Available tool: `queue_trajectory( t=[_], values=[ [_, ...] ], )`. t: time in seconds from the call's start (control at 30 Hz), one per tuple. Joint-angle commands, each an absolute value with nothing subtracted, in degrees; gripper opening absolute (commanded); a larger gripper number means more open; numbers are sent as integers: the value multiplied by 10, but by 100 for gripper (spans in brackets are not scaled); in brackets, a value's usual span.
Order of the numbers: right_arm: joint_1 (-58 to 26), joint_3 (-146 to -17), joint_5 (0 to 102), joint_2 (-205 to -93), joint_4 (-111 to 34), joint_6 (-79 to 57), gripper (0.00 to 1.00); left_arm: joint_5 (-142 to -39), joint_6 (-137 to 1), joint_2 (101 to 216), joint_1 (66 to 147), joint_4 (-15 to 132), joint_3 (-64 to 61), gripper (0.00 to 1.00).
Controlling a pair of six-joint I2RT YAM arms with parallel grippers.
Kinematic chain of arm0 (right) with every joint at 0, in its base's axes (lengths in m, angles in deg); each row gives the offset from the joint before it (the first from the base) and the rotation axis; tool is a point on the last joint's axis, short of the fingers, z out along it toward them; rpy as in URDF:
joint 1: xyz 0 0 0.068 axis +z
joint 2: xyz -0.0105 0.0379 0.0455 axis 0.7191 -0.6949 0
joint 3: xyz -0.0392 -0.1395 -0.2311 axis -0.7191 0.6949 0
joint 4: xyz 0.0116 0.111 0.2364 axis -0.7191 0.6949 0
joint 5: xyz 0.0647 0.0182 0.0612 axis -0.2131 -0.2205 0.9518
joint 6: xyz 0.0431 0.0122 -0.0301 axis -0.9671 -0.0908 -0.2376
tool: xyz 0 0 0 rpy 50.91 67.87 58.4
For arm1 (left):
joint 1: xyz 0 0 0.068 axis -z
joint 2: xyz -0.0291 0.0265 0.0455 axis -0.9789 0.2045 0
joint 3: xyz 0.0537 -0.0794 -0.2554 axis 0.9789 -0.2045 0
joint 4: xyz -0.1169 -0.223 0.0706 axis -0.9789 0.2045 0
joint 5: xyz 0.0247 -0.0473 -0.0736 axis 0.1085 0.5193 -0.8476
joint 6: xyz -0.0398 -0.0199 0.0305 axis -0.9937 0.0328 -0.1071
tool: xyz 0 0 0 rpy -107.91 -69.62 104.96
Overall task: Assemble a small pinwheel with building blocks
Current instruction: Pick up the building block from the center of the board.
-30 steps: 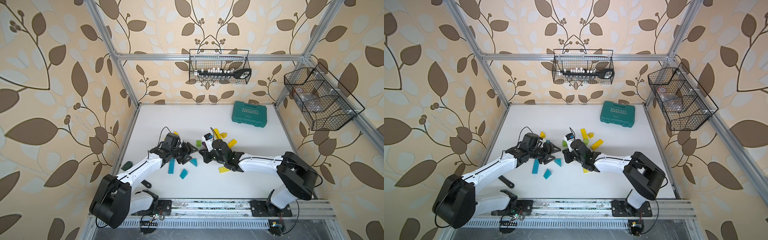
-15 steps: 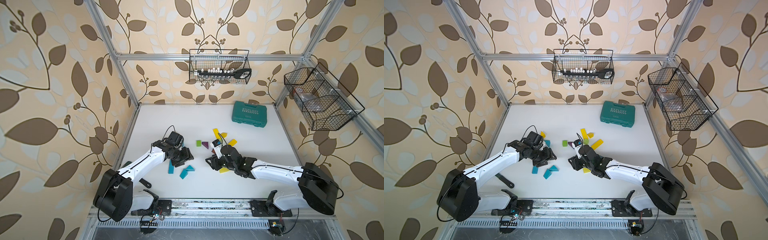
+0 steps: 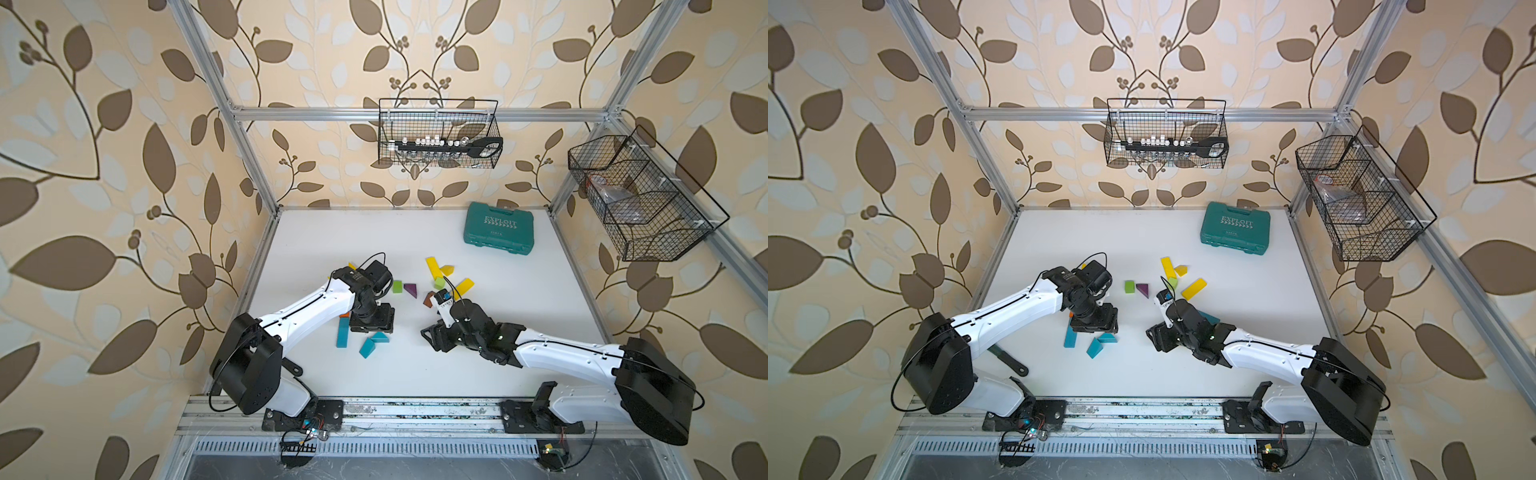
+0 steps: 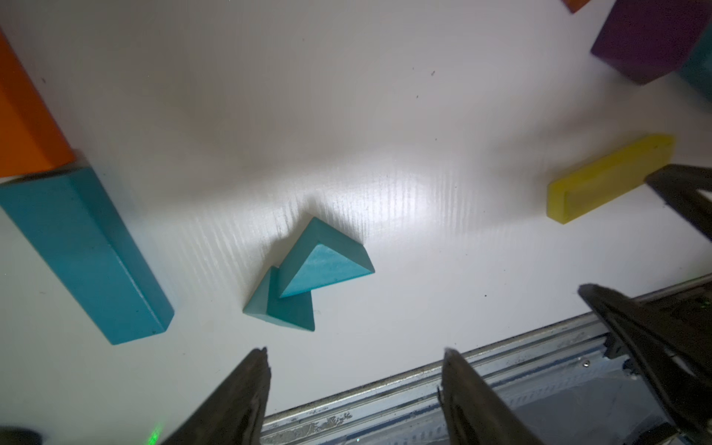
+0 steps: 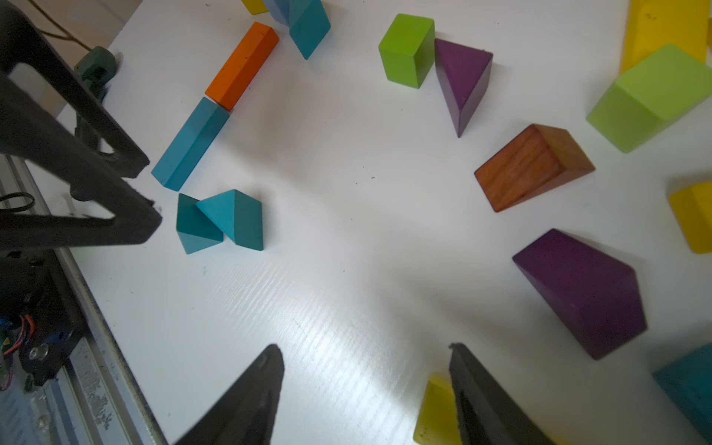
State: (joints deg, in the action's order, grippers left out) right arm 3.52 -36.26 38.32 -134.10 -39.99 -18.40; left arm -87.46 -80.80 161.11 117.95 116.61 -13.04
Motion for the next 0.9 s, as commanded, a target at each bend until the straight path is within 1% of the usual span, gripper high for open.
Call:
queue_trajectory(
  t=[0.0, 0.1, 0.3, 0.63, 0.87],
  values=[
    [34, -351, 363, -1323, -386, -187, 71, -842, -744, 1648, 1192, 1250, -95, 74],
    [31, -348, 358, -1309, -381, -188, 72, -830, -731, 1682, 1205, 1260, -85, 74],
    [16, -338, 356, -1288, -374, -184, 73, -820, -726, 1719, 1207, 1231, -80, 72],
    [-17, -320, 374, -1277, -380, -185, 73, -795, -716, 1787, 1208, 1215, -53, 56],
    [-33, -308, 381, -1273, -385, -183, 74, -802, -712, 1799, 1208, 1203, -55, 54]
  ],
)
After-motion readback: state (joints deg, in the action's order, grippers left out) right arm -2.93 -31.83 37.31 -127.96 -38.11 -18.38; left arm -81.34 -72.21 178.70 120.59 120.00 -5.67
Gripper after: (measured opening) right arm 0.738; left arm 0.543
